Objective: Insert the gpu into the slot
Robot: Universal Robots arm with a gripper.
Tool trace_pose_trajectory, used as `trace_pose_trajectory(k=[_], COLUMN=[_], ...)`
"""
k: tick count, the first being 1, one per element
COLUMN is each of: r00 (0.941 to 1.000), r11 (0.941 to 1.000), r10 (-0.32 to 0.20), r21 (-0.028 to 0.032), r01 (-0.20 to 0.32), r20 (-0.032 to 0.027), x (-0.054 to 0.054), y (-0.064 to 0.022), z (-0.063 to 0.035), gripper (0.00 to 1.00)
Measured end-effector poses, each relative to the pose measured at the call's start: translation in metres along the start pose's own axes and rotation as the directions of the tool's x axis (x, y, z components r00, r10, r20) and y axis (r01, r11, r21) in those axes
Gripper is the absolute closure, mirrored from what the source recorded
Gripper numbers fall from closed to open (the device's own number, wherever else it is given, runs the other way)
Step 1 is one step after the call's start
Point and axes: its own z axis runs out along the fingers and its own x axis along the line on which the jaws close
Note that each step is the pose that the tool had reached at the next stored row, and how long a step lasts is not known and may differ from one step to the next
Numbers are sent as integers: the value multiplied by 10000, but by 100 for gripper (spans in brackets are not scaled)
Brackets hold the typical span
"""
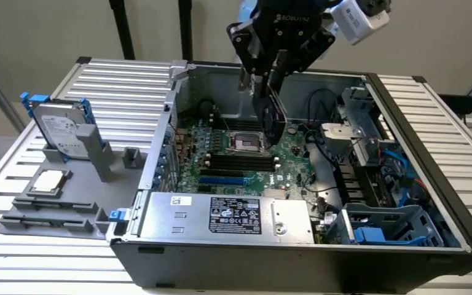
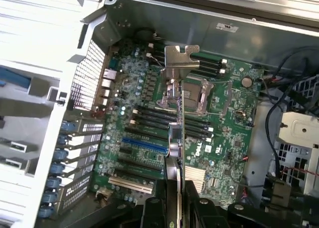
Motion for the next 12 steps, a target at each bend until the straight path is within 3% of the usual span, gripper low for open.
trace_pose_trajectory(k=[6, 12], r00=[9940, 9764], r11=[9940, 9765], r10=[-1089, -2154], r21=[39, 69], r01=[1090, 2155], r20=[-86, -176], x=[0, 0], y=[0, 0], z=[0, 0], gripper=[74, 74])
